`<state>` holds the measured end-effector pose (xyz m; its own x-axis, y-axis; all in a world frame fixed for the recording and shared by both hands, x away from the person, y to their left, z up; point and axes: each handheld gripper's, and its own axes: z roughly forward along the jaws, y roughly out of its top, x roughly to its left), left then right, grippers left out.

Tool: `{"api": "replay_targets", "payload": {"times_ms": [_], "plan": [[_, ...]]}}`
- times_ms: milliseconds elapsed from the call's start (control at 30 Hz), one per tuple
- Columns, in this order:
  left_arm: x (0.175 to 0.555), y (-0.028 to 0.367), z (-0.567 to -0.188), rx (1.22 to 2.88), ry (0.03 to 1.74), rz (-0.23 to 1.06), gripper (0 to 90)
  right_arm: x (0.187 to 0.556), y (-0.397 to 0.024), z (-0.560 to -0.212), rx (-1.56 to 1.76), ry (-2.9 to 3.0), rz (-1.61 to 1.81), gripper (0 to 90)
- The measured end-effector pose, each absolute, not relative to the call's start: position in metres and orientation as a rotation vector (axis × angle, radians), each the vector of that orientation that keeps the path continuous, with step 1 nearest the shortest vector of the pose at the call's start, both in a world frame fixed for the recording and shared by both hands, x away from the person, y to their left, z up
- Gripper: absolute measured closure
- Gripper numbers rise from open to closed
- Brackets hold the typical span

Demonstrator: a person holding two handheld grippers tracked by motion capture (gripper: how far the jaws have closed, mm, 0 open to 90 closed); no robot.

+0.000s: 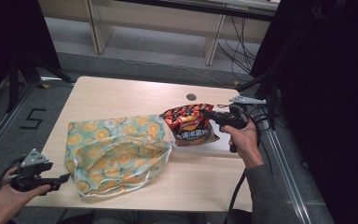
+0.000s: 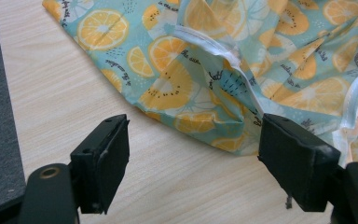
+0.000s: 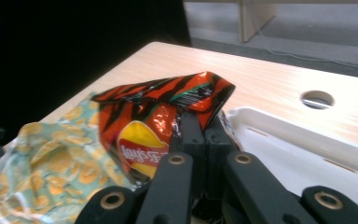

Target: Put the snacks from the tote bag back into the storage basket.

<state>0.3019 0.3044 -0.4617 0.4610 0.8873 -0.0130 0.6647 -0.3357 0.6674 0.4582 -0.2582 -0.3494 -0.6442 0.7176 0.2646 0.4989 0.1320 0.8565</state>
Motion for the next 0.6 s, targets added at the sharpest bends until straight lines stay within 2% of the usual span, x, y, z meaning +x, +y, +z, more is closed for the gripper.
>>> {"api": "replay_targets", "payload": {"times_ms": [300, 600], "plan": [[0.302, 0.304, -0.462, 2.111, 1.29, 0.474, 24.3, 0.465, -0.284, -0.361, 1.349, 2.103, 1.427, 87.7], [0.302, 0.305, -0.462, 2.112, 1.287, 0.477, 24.3, 0.471, -0.288, -0.365, 1.423, 2.067, 1.353, 86.2]]}}
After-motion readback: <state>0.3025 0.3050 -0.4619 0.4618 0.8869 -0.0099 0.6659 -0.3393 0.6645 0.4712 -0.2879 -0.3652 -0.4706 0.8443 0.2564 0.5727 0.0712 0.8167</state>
